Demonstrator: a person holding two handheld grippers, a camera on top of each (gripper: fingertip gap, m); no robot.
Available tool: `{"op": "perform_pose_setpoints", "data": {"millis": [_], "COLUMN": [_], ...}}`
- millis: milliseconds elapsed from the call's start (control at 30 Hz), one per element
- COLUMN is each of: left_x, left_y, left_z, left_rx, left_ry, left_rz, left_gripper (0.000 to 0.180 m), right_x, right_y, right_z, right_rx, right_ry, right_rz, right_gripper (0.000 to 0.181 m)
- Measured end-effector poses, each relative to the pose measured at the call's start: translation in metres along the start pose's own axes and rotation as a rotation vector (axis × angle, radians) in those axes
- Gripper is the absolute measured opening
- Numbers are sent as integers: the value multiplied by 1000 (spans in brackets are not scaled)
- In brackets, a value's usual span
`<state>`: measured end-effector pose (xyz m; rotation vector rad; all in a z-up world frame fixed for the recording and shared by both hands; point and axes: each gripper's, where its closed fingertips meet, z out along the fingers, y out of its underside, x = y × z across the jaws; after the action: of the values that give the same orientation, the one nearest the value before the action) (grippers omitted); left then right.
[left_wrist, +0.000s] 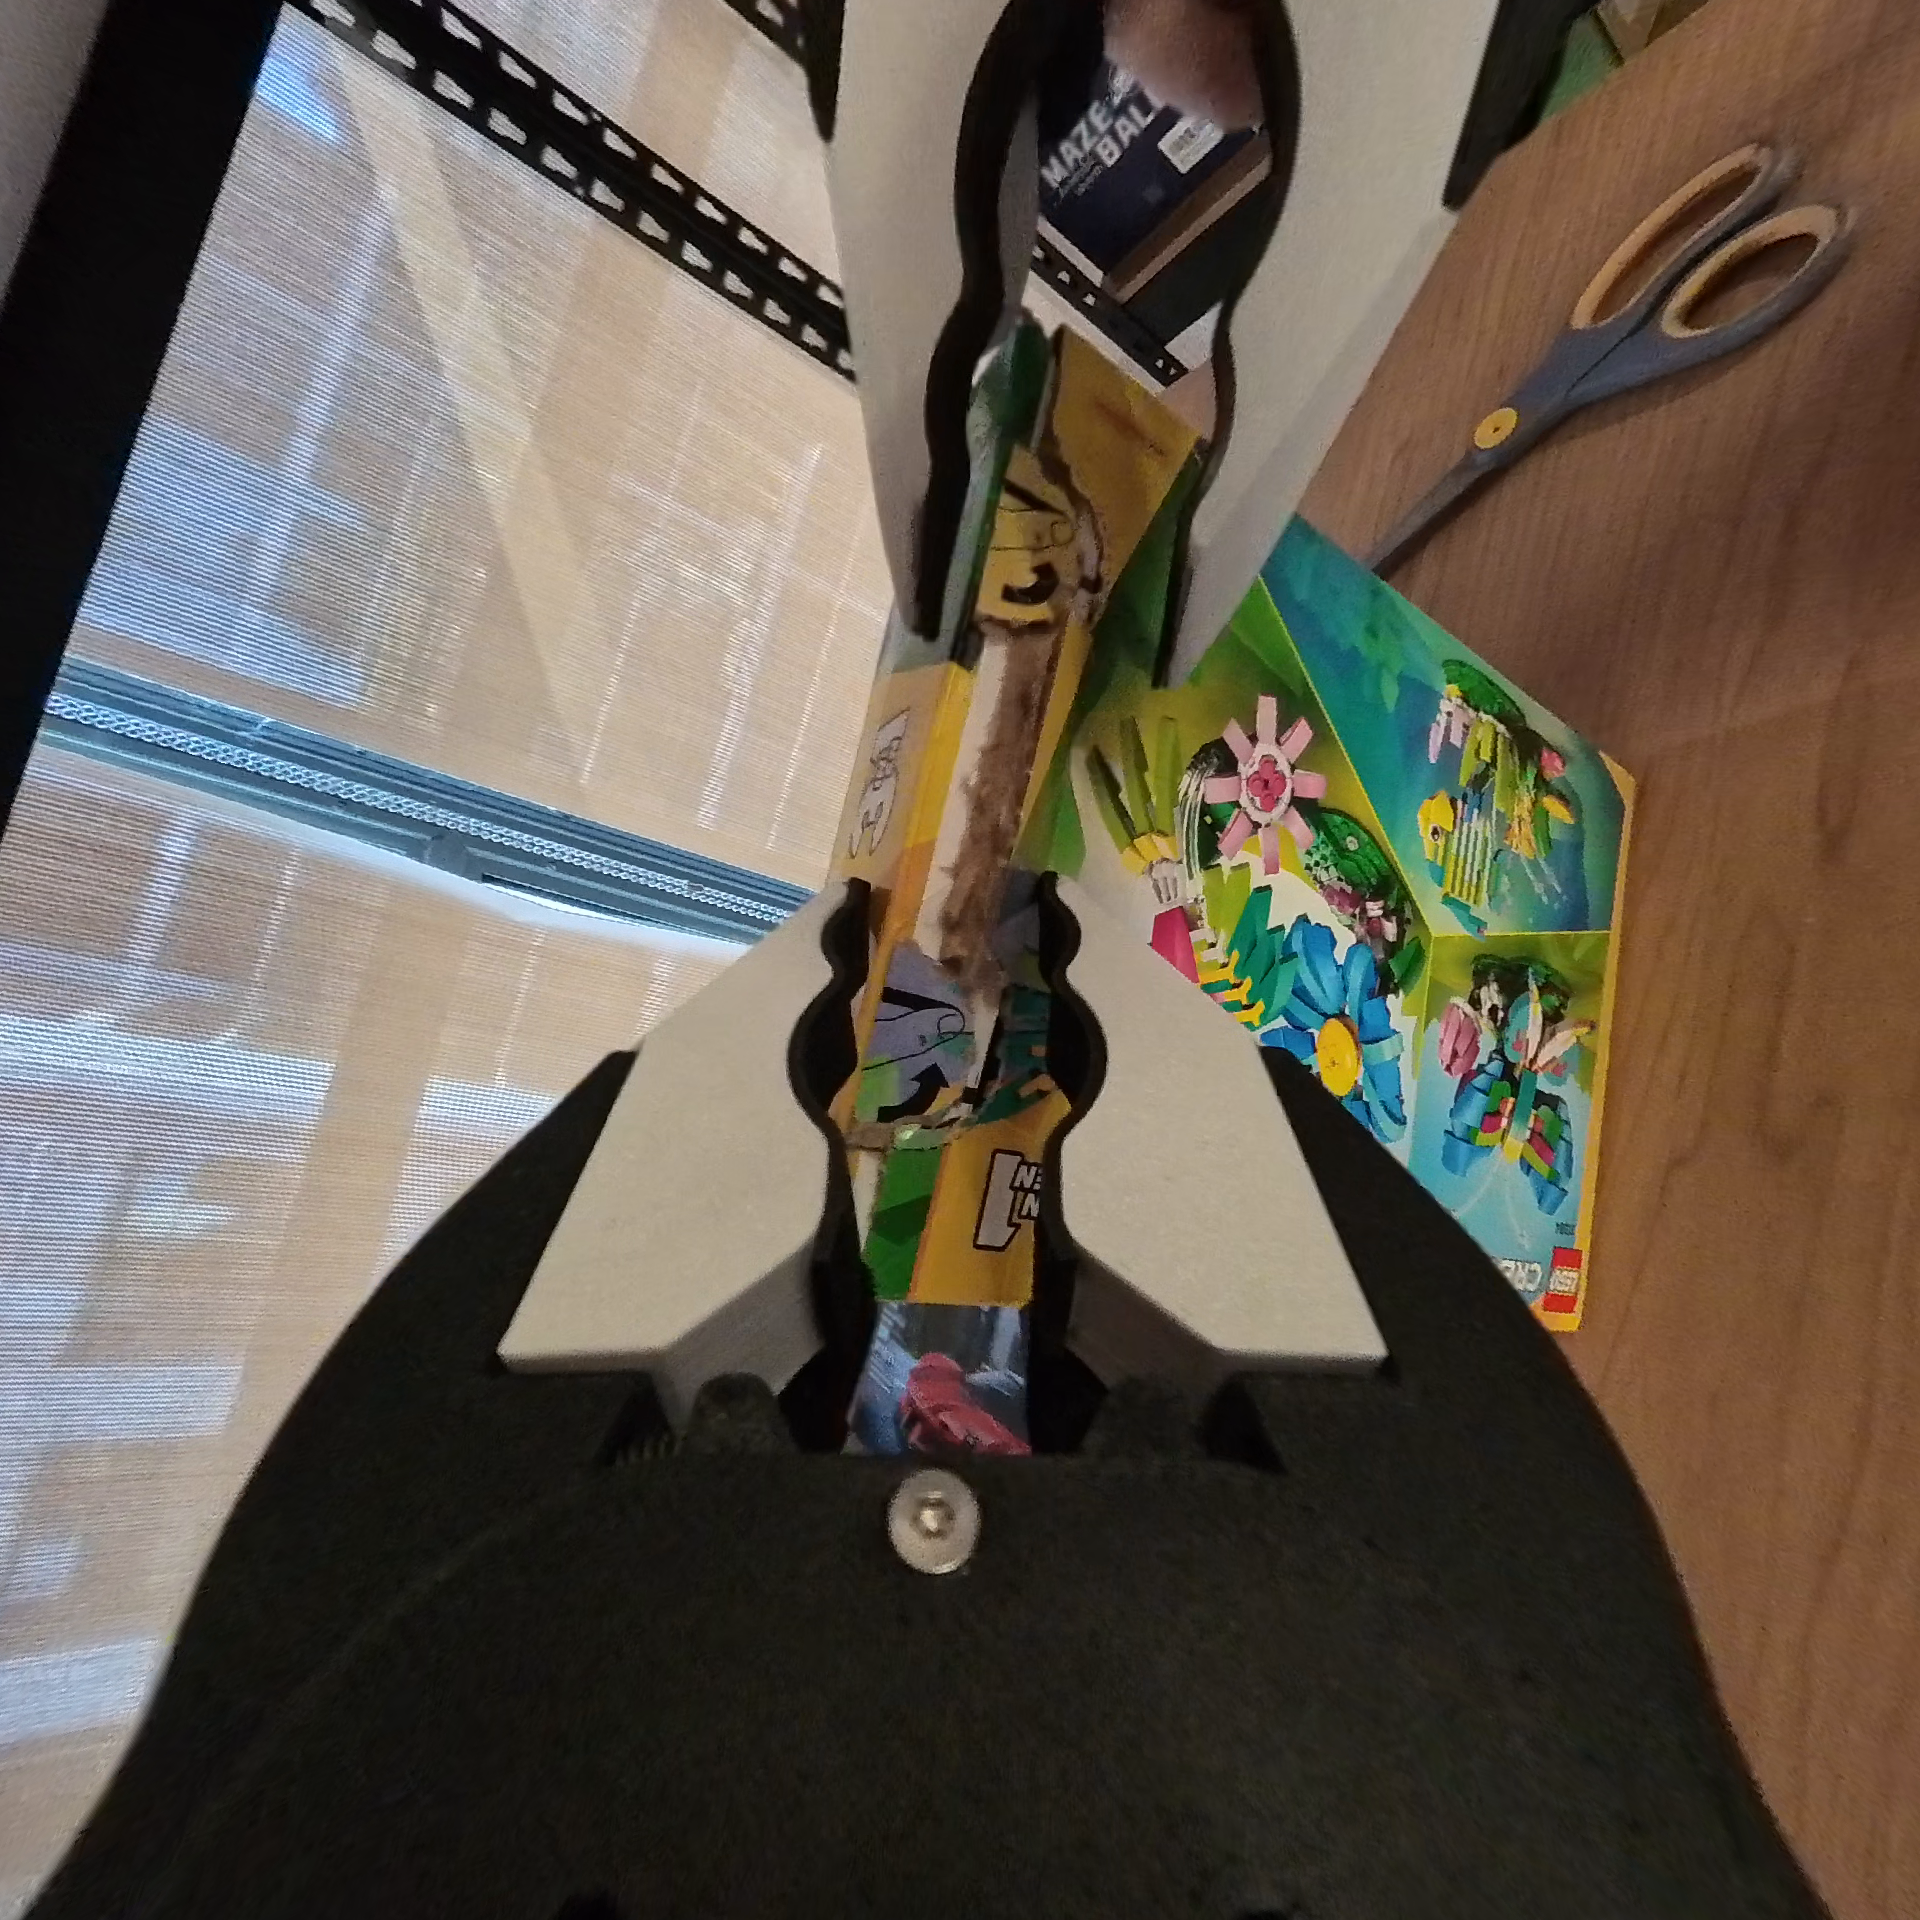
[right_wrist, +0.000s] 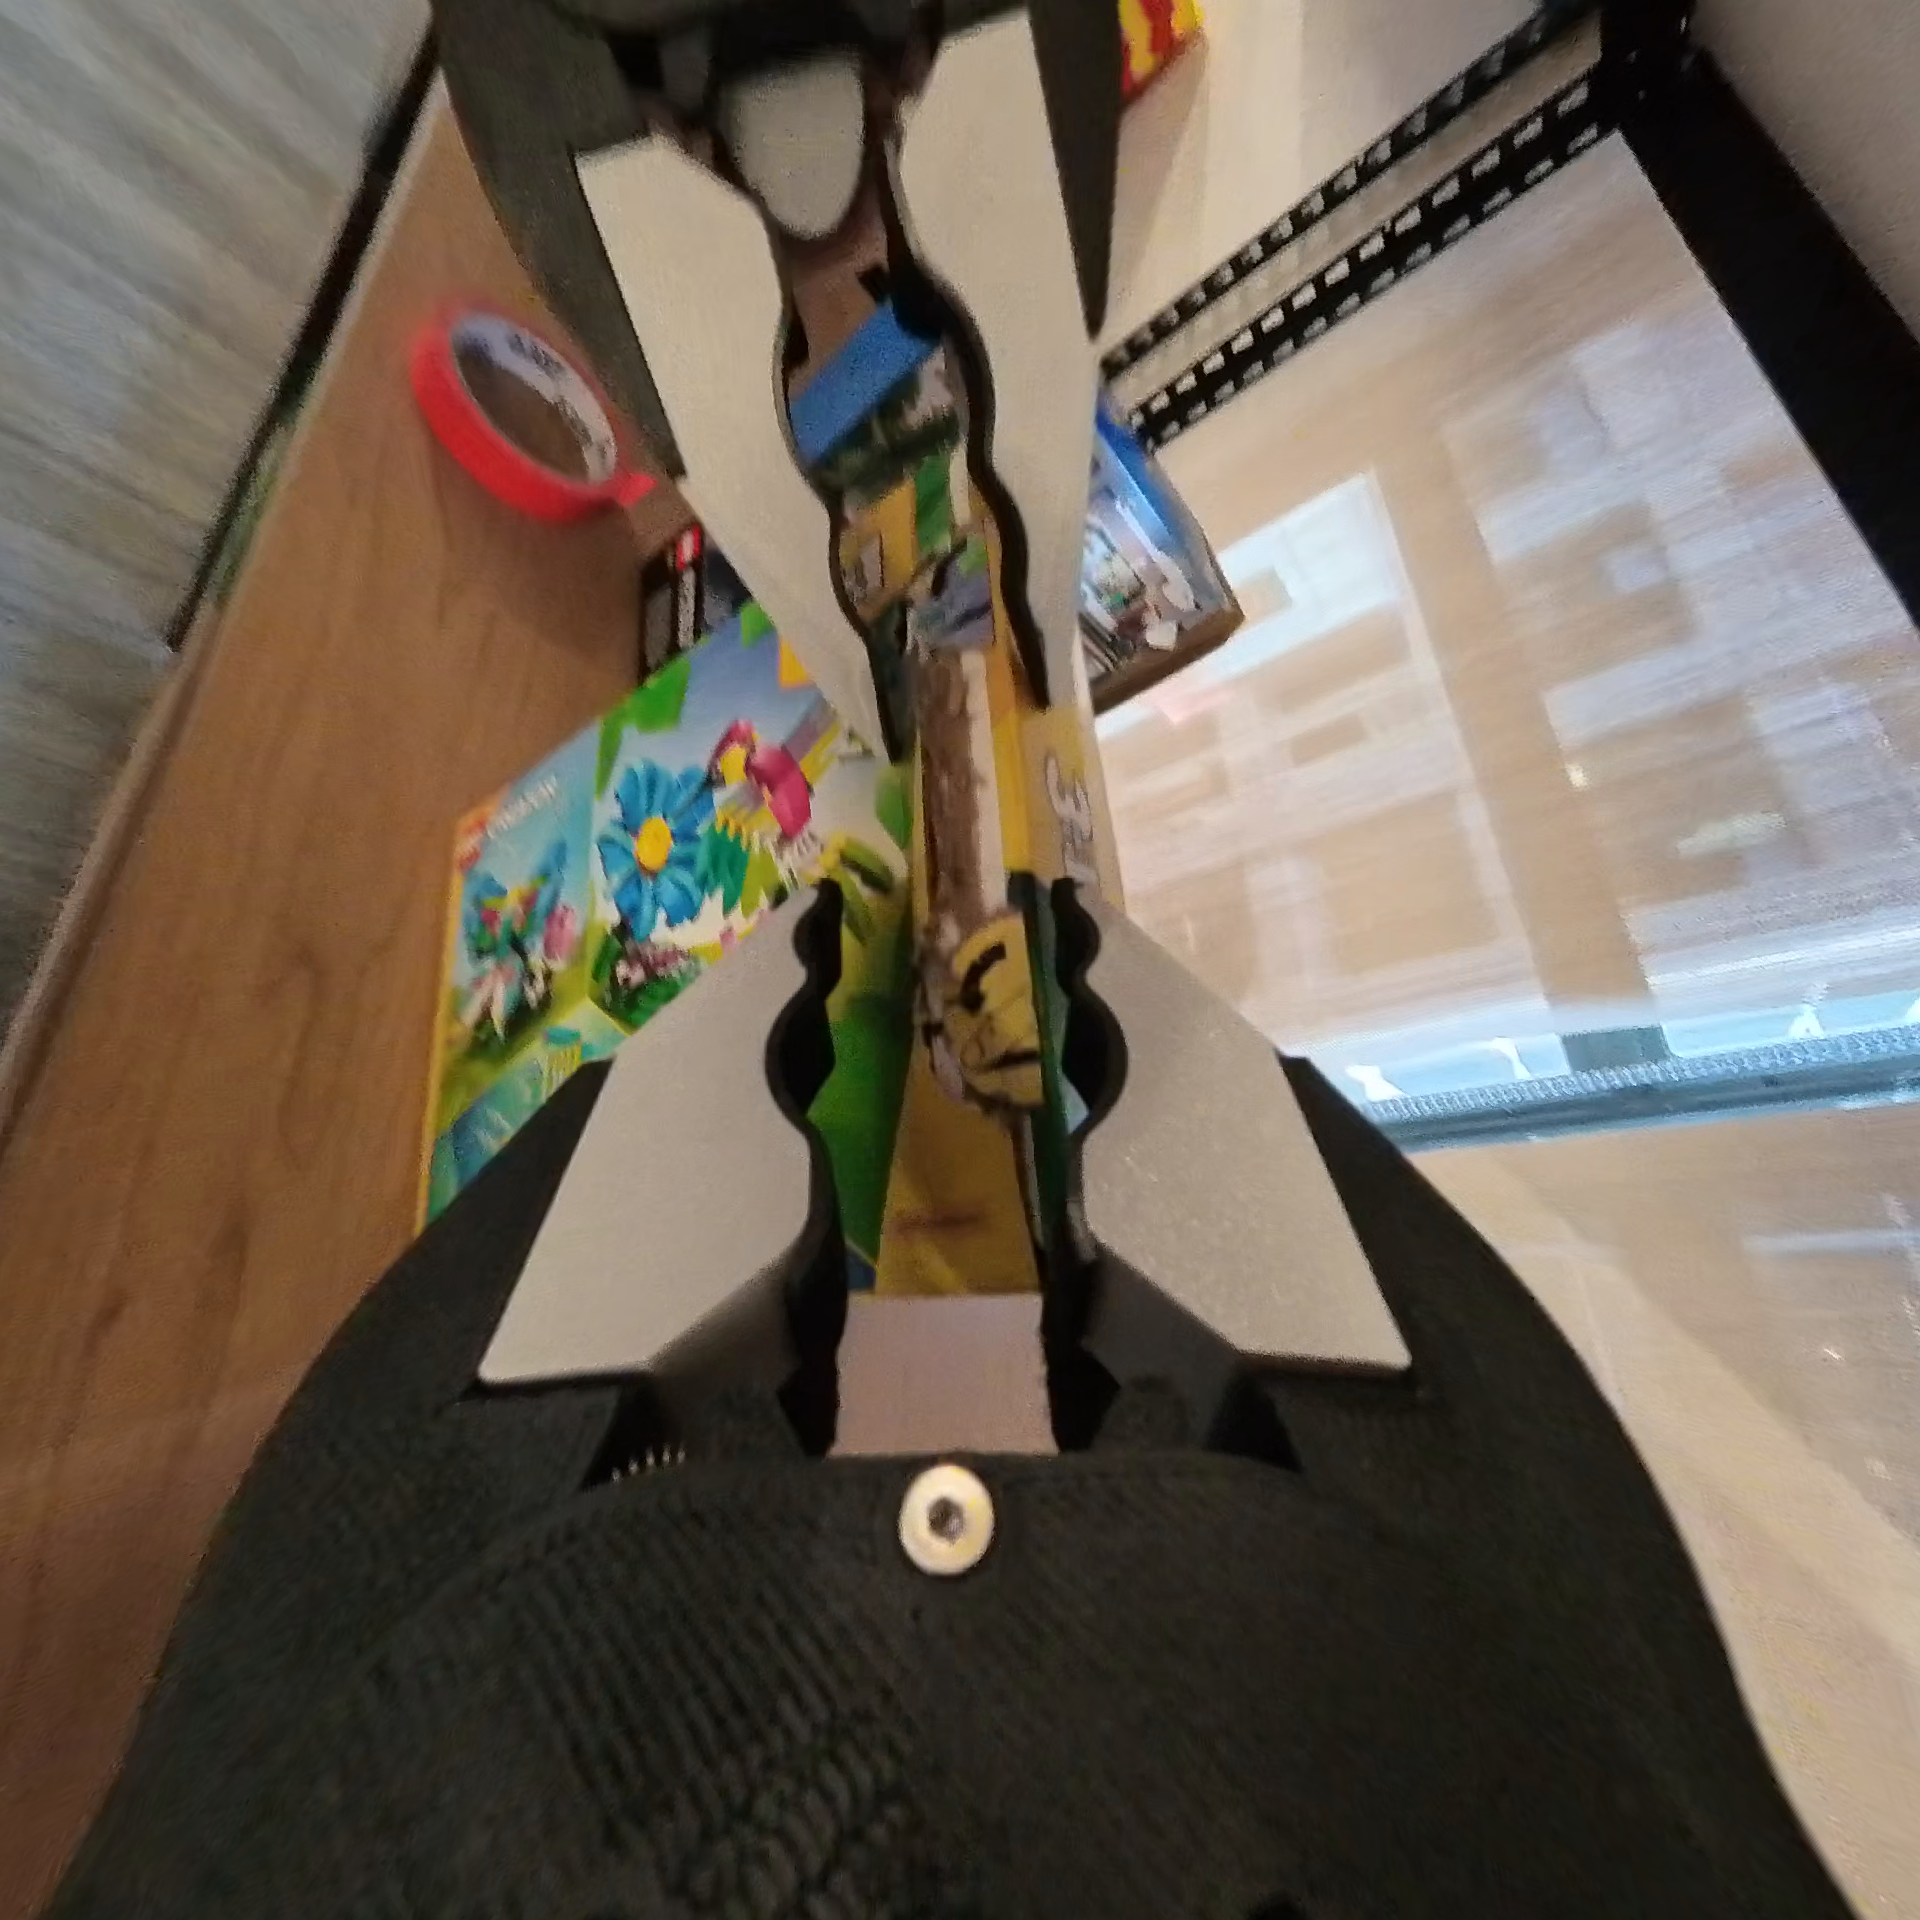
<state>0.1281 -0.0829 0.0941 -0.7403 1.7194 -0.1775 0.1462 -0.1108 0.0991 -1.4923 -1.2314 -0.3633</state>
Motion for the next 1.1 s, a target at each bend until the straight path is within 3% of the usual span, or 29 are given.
{"op": "perform_pose_setpoints", "data": {"millis": [133, 300, 633, 1100], "left_x": [-1, 1, -1, 1], "left_y": [0, 0, 1, 0], "left_z": [1, 0, 2, -1], "left_rx": [-12, 2, 34, 37], "left_ry": [17, -14, -15, -79], "left_rz": [-7, -10, -73, 10], "left_gripper": [30, 29, 27, 25], "right_x": [10, 8, 13, 10], "right_y": [12, 6, 7, 7], "right_z": [12, 14, 14, 13], "right_rx": [-129, -153, -114, -82], "right_ry": [32, -12, -240, -143], "right_rz": [-23, -15, 275, 166], "right_gripper": [38, 30, 20, 19]}}
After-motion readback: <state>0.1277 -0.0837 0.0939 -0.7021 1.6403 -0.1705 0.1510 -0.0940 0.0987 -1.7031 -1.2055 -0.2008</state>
